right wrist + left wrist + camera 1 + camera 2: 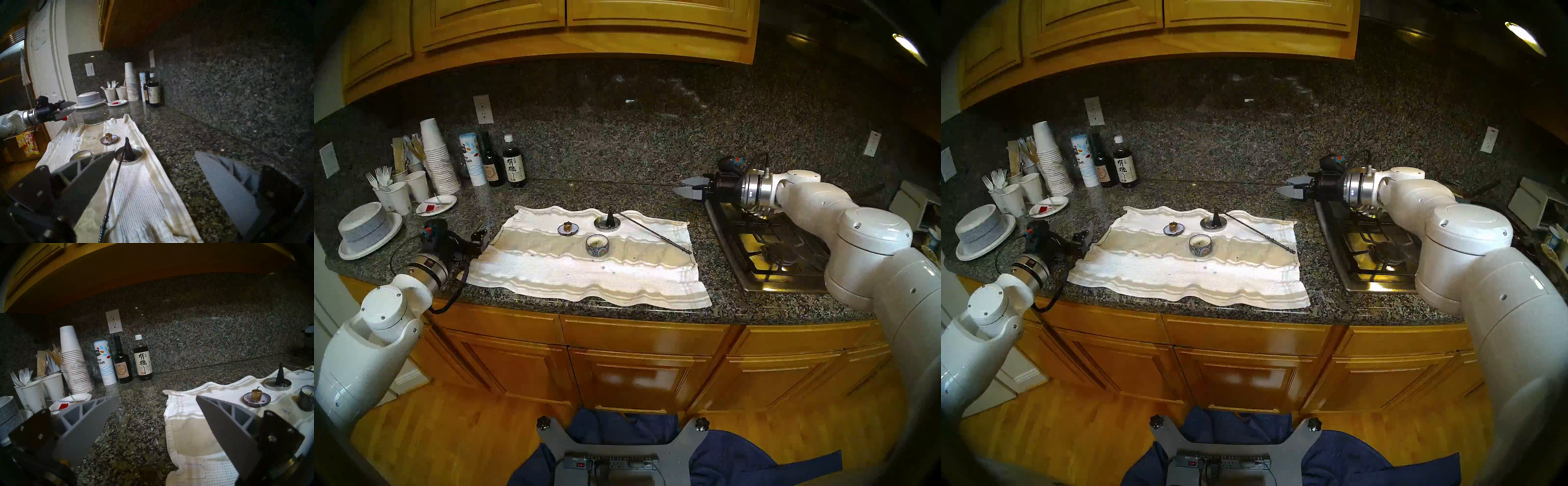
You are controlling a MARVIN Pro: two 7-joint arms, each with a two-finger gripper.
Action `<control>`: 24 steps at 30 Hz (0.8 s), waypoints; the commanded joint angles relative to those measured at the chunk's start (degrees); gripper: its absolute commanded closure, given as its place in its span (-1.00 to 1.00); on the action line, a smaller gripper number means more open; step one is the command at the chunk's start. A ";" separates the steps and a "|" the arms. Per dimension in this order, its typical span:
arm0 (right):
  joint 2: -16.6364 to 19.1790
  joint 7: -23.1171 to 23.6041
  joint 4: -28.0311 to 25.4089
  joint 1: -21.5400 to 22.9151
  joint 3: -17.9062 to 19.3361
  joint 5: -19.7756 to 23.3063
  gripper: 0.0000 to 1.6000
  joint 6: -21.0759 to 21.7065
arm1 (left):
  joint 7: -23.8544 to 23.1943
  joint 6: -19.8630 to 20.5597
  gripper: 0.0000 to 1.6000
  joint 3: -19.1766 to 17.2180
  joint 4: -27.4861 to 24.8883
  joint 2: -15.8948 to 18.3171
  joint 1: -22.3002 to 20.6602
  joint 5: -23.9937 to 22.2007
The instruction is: Put out candle flame
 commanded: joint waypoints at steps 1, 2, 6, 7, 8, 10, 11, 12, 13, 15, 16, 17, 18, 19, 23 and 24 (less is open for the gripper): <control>1.42 0.43 -0.12 3.37 1.26 1.00 -1.00 -0.92 | 0.13 -0.66 -1.00 -1.28 -0.88 0.44 -1.19 0.08; 1.42 0.47 -0.12 3.33 1.31 1.01 -1.00 -0.95 | 0.13 -0.66 -1.00 -1.28 -0.89 0.44 -1.19 0.08; 1.41 0.42 -0.12 3.10 1.74 1.24 -1.00 -0.96 | 0.13 -0.67 -1.00 -1.29 -0.89 0.44 -1.19 0.08; 1.40 0.46 -0.12 3.04 1.88 1.32 -1.00 -0.91 | 0.13 -0.67 -1.00 -1.29 -0.89 0.44 -1.19 0.08; 1.41 0.49 -0.12 3.03 1.92 1.31 -1.00 -0.93 | 0.13 -0.67 -1.00 -1.29 -0.89 0.44 -1.19 0.08; 1.43 0.59 -0.12 3.01 2.05 1.29 -1.00 -0.97 | 0.13 -0.67 -1.00 -1.29 -0.89 0.44 -1.19 0.08; 1.44 0.63 -0.12 2.99 2.11 1.28 -1.00 -0.98 | 0.13 -0.67 -1.00 -1.29 -0.89 0.44 -1.19 0.08; 1.45 0.68 -0.12 2.98 2.16 1.28 -1.00 -1.00 | 0.13 -0.67 -1.00 -1.29 -0.89 0.44 -1.19 0.08; 1.46 0.73 -0.12 2.97 2.20 1.27 -1.00 -1.01 | 0.13 -0.67 -1.00 -1.29 -0.89 0.44 -1.19 0.08; 1.48 0.83 -0.12 2.96 2.28 1.26 -1.00 -1.02 | 0.14 -0.68 -1.00 -1.29 -0.90 0.45 -1.19 0.08; 1.49 0.87 -0.12 2.95 2.32 1.24 -1.00 -1.03 | 0.14 -0.68 -1.00 -1.29 -0.90 0.45 -1.19 0.08; 1.49 0.90 -0.12 2.95 2.35 1.23 -1.00 -1.03 | 0.14 -0.68 -1.00 -1.29 -0.90 0.45 -1.19 0.08; 1.50 0.95 -0.12 2.94 2.40 1.22 -1.00 -1.04 | 0.14 -0.68 -1.00 -1.29 -0.90 0.45 -1.19 0.08; 1.51 0.99 -0.12 2.93 2.43 1.20 -1.00 -1.05 | 0.14 -0.68 -1.00 -1.29 -0.90 0.45 -1.19 0.08; 1.53 1.11 -0.12 2.92 2.55 1.16 -1.00 -1.08 | 0.14 -0.68 -1.00 -1.29 -0.90 0.45 -1.19 0.08; 1.54 1.13 -0.12 2.91 2.57 1.15 -1.00 -1.08 | 0.14 -0.68 -1.00 -1.29 -0.90 0.45 -1.19 0.07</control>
